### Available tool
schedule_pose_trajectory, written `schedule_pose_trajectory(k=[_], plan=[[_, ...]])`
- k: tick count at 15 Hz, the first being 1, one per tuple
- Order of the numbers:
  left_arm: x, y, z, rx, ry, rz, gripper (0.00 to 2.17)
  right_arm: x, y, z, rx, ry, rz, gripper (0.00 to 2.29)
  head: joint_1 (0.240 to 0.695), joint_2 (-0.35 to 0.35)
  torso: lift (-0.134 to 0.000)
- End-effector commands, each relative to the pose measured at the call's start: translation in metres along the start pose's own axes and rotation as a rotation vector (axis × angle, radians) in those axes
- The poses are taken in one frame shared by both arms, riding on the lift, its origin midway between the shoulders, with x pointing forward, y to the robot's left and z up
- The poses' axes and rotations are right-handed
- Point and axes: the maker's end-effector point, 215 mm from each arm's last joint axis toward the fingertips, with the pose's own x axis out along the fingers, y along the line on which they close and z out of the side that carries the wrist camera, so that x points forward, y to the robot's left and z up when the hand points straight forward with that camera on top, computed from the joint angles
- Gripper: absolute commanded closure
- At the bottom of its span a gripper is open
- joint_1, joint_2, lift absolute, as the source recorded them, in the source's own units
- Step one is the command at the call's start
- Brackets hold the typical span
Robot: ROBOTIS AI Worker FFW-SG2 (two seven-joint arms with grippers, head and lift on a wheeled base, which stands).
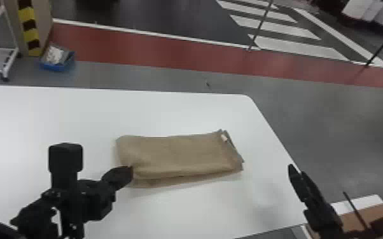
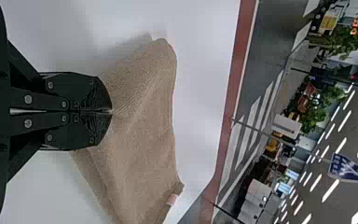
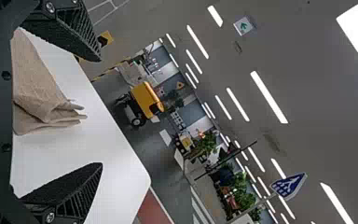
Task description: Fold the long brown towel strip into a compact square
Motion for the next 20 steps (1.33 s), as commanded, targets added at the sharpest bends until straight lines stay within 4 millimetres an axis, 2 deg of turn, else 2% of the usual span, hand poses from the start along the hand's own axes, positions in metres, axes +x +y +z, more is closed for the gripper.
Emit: schedule_pose_trajectory(k=[1, 6, 10, 12, 15, 19, 20], plan=[[-0.019, 0.026, 0.008, -0.007, -0.011, 0.042, 1.36, 0.008, 0.006, -0.003, 0.004, 0.011, 0.013, 0.09, 0.695, -0.350, -0.120], [-0.036, 0.066, 0.011, -0.035, -0.020, 0.104, 1.36, 0.022, 0.011, -0.011, 0.007, 0.044, 0.025, 0.09, 0.695, -0.350, -0.120], [-0.042, 0.081, 0.006, -0.047, -0.016, 0.128, 1.37, 0.037, 0.009, -0.016, 0.014, 0.089, 0.018, 0.09, 0.695, -0.350, -0.120], [-0.046, 0.087, 0.003, -0.057, -0.015, 0.136, 1.37, 0.052, 0.011, -0.022, -0.002, 0.132, 0.014, 0.09, 0.695, -0.350, -0.120], [-0.053, 0.095, -0.005, -0.067, -0.006, 0.152, 1.37, 0.084, 0.022, -0.031, -0.007, 0.200, 0.007, 0.10, 0.695, -0.350, -0.120], [-0.071, 0.103, -0.009, -0.076, -0.011, 0.167, 1.37, 0.130, 0.049, -0.054, -0.089, 0.316, -0.041, 0.22, 0.695, -0.350, -0.120], [-0.079, 0.108, -0.010, -0.083, -0.014, 0.174, 1.37, 0.138, 0.061, -0.066, -0.119, 0.357, -0.046, 0.22, 0.695, -0.350, -0.120]])
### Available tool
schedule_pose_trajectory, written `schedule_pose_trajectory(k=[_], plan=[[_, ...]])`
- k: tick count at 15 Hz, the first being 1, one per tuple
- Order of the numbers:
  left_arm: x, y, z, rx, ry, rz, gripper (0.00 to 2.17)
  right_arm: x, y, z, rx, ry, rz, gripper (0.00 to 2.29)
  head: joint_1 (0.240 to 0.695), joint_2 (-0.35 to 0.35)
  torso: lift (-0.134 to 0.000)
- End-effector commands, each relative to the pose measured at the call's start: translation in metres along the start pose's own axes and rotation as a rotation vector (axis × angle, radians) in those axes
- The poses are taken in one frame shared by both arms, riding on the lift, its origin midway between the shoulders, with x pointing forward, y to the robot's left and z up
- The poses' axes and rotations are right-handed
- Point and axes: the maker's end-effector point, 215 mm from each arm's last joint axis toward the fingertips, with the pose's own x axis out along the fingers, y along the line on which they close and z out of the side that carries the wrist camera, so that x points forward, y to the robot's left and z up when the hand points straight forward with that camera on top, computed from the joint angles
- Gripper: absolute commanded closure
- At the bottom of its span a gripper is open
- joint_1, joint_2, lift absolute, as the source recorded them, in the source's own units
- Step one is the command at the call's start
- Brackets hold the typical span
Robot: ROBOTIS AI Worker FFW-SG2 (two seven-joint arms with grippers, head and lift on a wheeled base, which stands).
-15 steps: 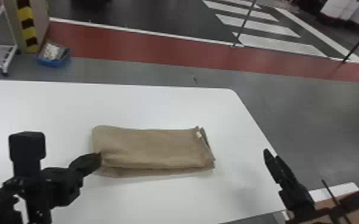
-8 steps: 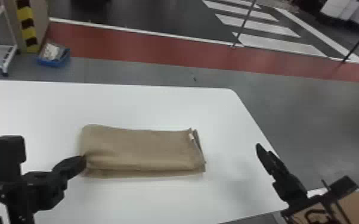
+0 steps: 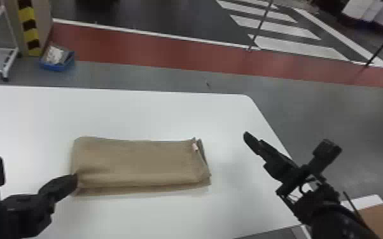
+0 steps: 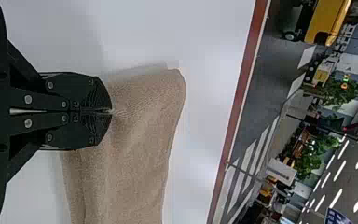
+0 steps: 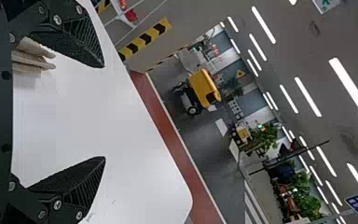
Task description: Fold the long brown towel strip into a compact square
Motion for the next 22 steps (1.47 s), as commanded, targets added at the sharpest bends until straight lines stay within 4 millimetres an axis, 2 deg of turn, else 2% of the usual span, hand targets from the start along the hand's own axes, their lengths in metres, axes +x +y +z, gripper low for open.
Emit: schedule_pose_trajectory(k=[1, 2, 3, 4, 5, 6, 11, 13, 16, 18, 22], plan=[[-0.010, 0.006, 0.000, -0.010, -0.008, 0.007, 1.37, 0.022, 0.034, -0.016, -0.065, 0.086, 0.019, 0.22, 0.695, -0.345, -0.120], [-0.013, 0.006, 0.001, -0.015, -0.012, 0.005, 1.36, 0.029, 0.045, -0.027, -0.085, 0.137, 0.013, 0.22, 0.695, -0.326, -0.120], [-0.017, 0.005, 0.004, -0.017, -0.019, 0.000, 1.27, 0.033, 0.051, -0.042, -0.105, 0.200, 0.006, 0.22, 0.695, -0.309, -0.120], [-0.020, 0.003, 0.007, -0.020, -0.027, -0.009, 0.84, 0.034, 0.058, -0.057, -0.110, 0.257, 0.004, 0.22, 0.695, -0.275, -0.120], [-0.022, 0.000, 0.012, -0.017, -0.037, -0.015, 0.24, 0.033, 0.058, -0.075, -0.120, 0.319, -0.012, 0.22, 0.695, -0.259, -0.120], [-0.023, -0.003, 0.015, -0.014, -0.043, -0.023, 0.06, 0.033, 0.058, -0.082, -0.141, 0.340, -0.026, 0.22, 0.695, -0.247, -0.120], [-0.029, -0.001, 0.023, -0.012, -0.061, -0.019, 0.08, 0.039, 0.079, -0.098, -0.156, 0.415, 0.002, 0.29, 0.695, -0.208, -0.120], [-0.029, -0.008, 0.024, -0.016, -0.071, -0.041, 0.09, 0.042, 0.085, -0.111, -0.171, 0.481, -0.003, 0.34, 0.695, -0.189, -0.120], [-0.024, -0.018, 0.024, -0.012, -0.084, -0.054, 0.10, 0.049, 0.094, -0.117, -0.191, 0.506, 0.005, 0.38, 0.695, -0.180, -0.120], [-0.022, -0.022, 0.023, -0.005, -0.083, -0.059, 0.10, 0.048, 0.095, -0.123, -0.209, 0.546, -0.009, 0.38, 0.695, -0.178, -0.120], [-0.020, -0.032, 0.019, 0.003, -0.074, -0.076, 0.09, 0.039, 0.084, -0.138, -0.224, 0.636, -0.060, 0.38, 0.695, -0.187, -0.120]])
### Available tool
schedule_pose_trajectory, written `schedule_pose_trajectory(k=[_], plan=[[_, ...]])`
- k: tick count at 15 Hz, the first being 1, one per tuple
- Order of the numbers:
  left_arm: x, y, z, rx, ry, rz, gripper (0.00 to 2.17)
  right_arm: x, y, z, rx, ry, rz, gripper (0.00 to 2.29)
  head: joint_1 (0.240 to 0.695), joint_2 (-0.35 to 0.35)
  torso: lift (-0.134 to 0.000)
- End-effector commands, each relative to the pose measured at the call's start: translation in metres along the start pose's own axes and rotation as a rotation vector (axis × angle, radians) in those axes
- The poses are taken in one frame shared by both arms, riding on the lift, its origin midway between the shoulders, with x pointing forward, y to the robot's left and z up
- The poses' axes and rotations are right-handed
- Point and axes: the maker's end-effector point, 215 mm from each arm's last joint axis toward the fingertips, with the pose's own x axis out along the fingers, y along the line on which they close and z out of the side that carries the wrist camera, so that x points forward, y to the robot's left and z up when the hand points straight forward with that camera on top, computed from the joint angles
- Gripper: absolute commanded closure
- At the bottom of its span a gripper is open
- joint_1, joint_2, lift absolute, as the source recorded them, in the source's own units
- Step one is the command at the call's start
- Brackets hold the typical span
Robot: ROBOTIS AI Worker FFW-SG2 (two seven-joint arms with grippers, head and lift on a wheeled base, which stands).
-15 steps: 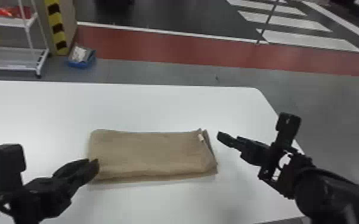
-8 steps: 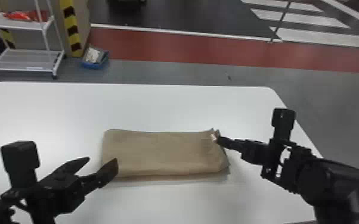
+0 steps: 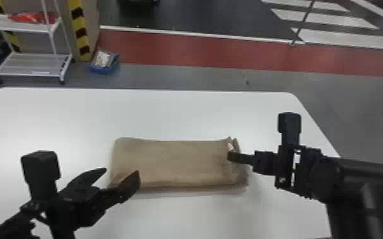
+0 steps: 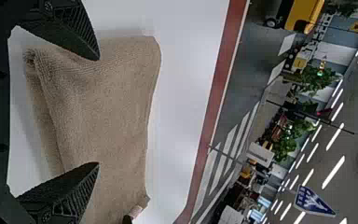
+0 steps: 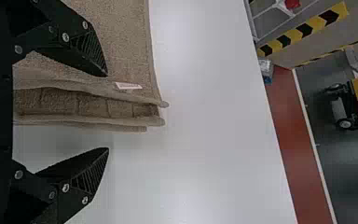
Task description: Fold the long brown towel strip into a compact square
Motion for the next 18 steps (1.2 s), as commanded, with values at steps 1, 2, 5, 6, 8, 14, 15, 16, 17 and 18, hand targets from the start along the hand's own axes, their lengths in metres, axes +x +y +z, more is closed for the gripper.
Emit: schedule_pose_trajectory(k=[1, 2, 5, 6, 8, 14, 15, 16, 17, 18], plan=[[0.001, -0.004, -0.002, 0.003, 0.003, -0.007, 0.09, 0.002, -0.003, -0.009, -0.003, 0.048, -0.016, 0.39, 0.695, -0.191, -0.120], [0.002, -0.007, -0.002, 0.006, 0.004, -0.014, 0.09, 0.003, -0.002, -0.014, 0.002, 0.076, -0.014, 0.46, 0.695, -0.194, -0.120], [0.007, -0.014, 0.003, 0.031, -0.002, -0.021, 0.09, 0.006, 0.006, -0.020, -0.001, 0.108, -0.002, 0.47, 0.695, -0.201, -0.120], [0.009, -0.019, 0.005, 0.045, -0.004, -0.027, 0.09, 0.006, 0.008, -0.019, -0.002, 0.113, 0.000, 0.48, 0.695, -0.202, -0.120], [0.012, -0.023, 0.008, 0.056, -0.008, -0.034, 0.09, 0.005, 0.010, -0.026, 0.001, 0.141, 0.004, 0.65, 0.695, -0.202, -0.120], [0.031, -0.041, 0.010, 0.080, -0.017, -0.076, 0.09, 0.001, 0.013, -0.034, 0.036, 0.131, 0.046, 0.94, 0.695, -0.217, -0.120], [0.034, -0.044, 0.017, 0.074, -0.059, -0.081, 0.09, -0.001, 0.013, -0.034, 0.038, 0.121, 0.052, 0.94, 0.695, -0.221, -0.120], [0.037, -0.048, 0.028, 0.069, -0.117, -0.081, 0.09, -0.002, 0.011, -0.035, 0.045, 0.112, 0.053, 0.94, 0.695, -0.226, -0.120], [0.042, -0.050, 0.030, 0.068, -0.136, -0.079, 0.09, -0.003, 0.007, -0.035, 0.053, 0.101, 0.053, 0.94, 0.695, -0.229, -0.120], [0.047, -0.051, 0.028, 0.067, -0.140, -0.082, 0.09, -0.005, 0.008, -0.033, 0.068, 0.084, 0.071, 0.94, 0.695, -0.232, -0.120]])
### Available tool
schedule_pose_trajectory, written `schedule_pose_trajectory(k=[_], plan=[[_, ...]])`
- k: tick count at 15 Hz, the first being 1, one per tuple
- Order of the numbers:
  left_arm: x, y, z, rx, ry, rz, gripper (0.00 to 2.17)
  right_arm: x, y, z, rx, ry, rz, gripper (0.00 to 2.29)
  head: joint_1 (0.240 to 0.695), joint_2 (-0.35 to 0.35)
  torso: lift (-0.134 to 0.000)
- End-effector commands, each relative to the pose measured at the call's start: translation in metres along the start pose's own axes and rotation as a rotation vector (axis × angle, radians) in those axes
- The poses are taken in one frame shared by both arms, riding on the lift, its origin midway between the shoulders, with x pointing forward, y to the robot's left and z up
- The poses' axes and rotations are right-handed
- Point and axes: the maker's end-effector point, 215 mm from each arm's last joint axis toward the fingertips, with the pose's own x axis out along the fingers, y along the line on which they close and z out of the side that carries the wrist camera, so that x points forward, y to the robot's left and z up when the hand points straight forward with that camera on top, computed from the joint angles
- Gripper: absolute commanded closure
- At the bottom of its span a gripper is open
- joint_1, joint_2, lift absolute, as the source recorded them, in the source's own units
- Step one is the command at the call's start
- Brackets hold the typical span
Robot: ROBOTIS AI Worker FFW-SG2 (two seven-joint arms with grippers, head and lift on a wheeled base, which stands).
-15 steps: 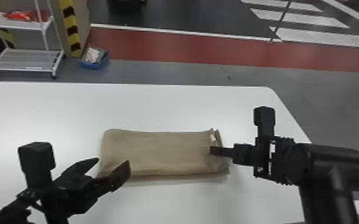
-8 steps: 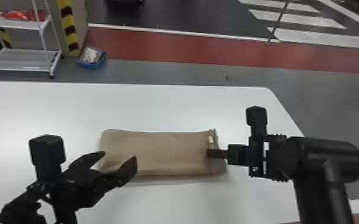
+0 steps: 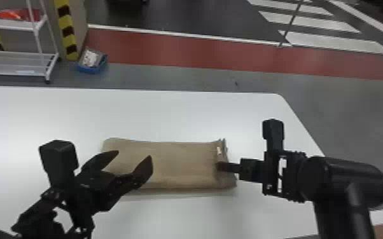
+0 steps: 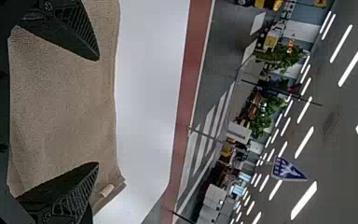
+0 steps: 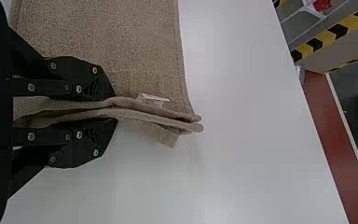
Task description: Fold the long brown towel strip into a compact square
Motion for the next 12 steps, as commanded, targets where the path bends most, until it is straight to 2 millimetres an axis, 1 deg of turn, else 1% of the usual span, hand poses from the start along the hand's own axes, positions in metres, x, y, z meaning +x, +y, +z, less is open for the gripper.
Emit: schedule_pose_trajectory(k=[1, 2, 3, 4, 5, 6, 7, 8, 9, 11, 12], plan=[[0.013, -0.007, -0.005, 0.005, -0.012, -0.017, 0.09, -0.006, -0.006, 0.003, 0.024, -0.035, 0.015, 0.94, 0.695, -0.236, -0.120], [0.018, -0.008, -0.013, 0.019, 0.002, -0.018, 0.09, -0.006, -0.006, 0.003, 0.024, -0.041, 0.018, 0.94, 0.695, -0.246, -0.120], [0.022, -0.008, -0.016, 0.029, -0.005, -0.019, 0.10, -0.007, -0.007, 0.003, 0.025, -0.041, 0.019, 0.94, 0.695, -0.253, -0.120], [0.026, -0.007, -0.024, 0.041, 0.010, -0.019, 0.28, -0.008, -0.009, 0.004, 0.029, -0.046, 0.020, 0.94, 0.695, -0.261, -0.120], [0.028, -0.004, -0.027, 0.057, 0.006, -0.010, 0.57, -0.008, -0.008, 0.006, 0.026, -0.055, 0.023, 0.94, 0.695, -0.267, -0.120], [0.030, -0.003, -0.024, 0.071, -0.017, 0.000, 1.19, -0.009, -0.005, 0.009, 0.025, -0.061, 0.035, 0.94, 0.695, -0.271, -0.120], [0.031, 0.005, -0.025, 0.095, -0.014, 0.037, 1.95, -0.009, 0.000, 0.014, 0.023, -0.078, 0.050, 0.94, 0.695, -0.273, -0.120], [0.033, 0.011, -0.027, 0.115, -0.007, 0.057, 2.14, -0.010, 0.001, 0.019, 0.019, -0.089, 0.051, 0.94, 0.695, -0.267, -0.120], [0.033, 0.015, -0.033, 0.122, 0.009, 0.063, 2.14, -0.011, 0.002, 0.024, 0.013, -0.104, 0.053, 0.94, 0.695, -0.260, -0.120], [0.033, 0.022, -0.034, 0.159, 0.012, 0.079, 2.14, -0.013, 0.008, 0.034, 0.008, -0.128, 0.068, 0.94, 0.695, -0.252, -0.120], [0.033, 0.025, -0.040, 0.166, 0.024, 0.086, 2.14, -0.013, 0.011, 0.039, 0.007, -0.136, 0.075, 0.94, 0.695, -0.249, -0.120]])
